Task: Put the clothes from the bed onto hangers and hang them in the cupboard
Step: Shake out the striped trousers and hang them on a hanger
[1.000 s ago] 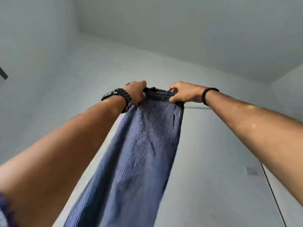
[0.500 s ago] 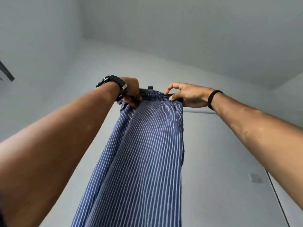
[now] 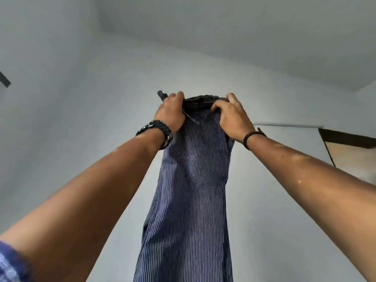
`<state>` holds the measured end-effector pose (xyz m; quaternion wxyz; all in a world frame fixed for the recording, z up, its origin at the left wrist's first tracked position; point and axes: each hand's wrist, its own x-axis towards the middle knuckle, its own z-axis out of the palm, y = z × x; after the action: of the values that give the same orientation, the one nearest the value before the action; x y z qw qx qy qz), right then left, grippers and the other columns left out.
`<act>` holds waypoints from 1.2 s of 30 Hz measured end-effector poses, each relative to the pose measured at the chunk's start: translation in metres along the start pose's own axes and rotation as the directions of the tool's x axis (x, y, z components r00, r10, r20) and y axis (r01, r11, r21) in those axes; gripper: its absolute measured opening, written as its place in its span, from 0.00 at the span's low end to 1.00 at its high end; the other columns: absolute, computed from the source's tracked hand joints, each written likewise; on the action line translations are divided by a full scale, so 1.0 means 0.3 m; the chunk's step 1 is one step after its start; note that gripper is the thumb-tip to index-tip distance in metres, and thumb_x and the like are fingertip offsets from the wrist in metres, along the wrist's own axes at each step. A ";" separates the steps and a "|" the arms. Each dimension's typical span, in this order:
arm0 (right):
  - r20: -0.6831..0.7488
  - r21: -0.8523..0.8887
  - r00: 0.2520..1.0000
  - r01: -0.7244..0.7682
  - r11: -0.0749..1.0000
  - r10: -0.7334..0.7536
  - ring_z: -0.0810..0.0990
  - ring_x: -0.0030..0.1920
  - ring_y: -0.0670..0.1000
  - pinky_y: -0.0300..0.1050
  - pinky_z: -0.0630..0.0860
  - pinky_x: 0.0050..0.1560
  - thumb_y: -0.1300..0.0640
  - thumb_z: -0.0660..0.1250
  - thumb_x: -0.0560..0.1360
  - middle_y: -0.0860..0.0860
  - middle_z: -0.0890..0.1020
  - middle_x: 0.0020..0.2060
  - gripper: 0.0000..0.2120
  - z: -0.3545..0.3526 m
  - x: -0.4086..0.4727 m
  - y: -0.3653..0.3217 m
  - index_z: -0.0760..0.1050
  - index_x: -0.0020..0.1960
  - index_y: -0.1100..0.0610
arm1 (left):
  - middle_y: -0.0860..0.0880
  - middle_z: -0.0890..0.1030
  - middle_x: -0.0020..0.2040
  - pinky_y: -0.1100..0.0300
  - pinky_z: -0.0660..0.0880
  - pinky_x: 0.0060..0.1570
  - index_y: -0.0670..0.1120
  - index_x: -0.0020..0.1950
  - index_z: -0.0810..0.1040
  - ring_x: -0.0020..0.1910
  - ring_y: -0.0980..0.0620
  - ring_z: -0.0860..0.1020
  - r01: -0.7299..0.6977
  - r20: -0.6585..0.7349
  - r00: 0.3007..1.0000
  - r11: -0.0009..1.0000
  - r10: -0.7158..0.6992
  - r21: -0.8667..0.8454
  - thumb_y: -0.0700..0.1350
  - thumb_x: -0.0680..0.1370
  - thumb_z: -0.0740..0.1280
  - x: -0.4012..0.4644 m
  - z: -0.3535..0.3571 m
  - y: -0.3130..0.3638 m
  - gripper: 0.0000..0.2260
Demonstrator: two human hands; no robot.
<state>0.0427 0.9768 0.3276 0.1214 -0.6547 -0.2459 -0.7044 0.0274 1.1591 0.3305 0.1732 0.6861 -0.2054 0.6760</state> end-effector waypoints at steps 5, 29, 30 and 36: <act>0.270 0.126 0.963 -0.008 0.992 -0.027 0.74 0.51 0.50 0.31 0.65 0.49 0.70 0.60 0.73 0.49 0.74 0.45 0.16 -0.044 -0.062 -0.024 0.82 0.49 0.55 | 0.37 0.80 0.53 0.49 0.79 0.47 0.38 0.56 0.75 0.45 0.40 0.81 0.060 0.351 0.933 0.995 -0.084 0.080 0.35 0.77 0.64 -0.026 -0.094 -0.031 0.09; 0.810 -0.025 -0.297 -0.879 0.476 -0.506 0.75 0.43 0.41 0.31 0.70 0.34 0.71 0.66 0.74 0.56 0.73 0.55 0.16 -0.331 -1.736 -0.899 0.70 0.54 0.54 | 0.56 0.72 0.35 0.69 0.65 0.32 0.51 0.38 0.70 0.34 0.61 0.70 0.290 0.954 -0.284 0.939 -0.101 0.186 0.45 0.64 0.70 -1.897 -0.789 -0.020 0.10; 0.803 -0.078 -0.332 -0.882 0.465 -0.494 0.76 0.38 0.41 0.32 0.70 0.32 0.71 0.66 0.74 0.56 0.73 0.54 0.17 -0.341 -1.787 -0.930 0.67 0.54 0.54 | 0.55 0.71 0.32 0.68 0.64 0.30 0.50 0.38 0.70 0.30 0.62 0.68 0.322 0.944 -0.318 0.926 -0.091 0.198 0.44 0.63 0.70 -1.964 -0.811 -0.020 0.09; 0.568 -0.216 -0.572 -0.797 0.564 -0.592 0.73 0.44 0.46 0.37 0.71 0.38 0.67 0.66 0.75 0.57 0.71 0.53 0.18 -0.418 -2.010 -1.117 0.66 0.60 0.53 | 0.59 0.75 0.30 0.69 0.67 0.31 0.45 0.44 0.76 0.29 0.66 0.70 0.558 0.837 -0.547 0.761 0.036 0.332 0.30 0.68 0.69 -2.245 -0.944 -0.003 0.12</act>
<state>-0.1624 1.1071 -0.3302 0.2448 -0.7560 -0.2929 0.5318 -0.2160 1.3379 -0.3348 0.2291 0.8923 -0.1523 -0.3580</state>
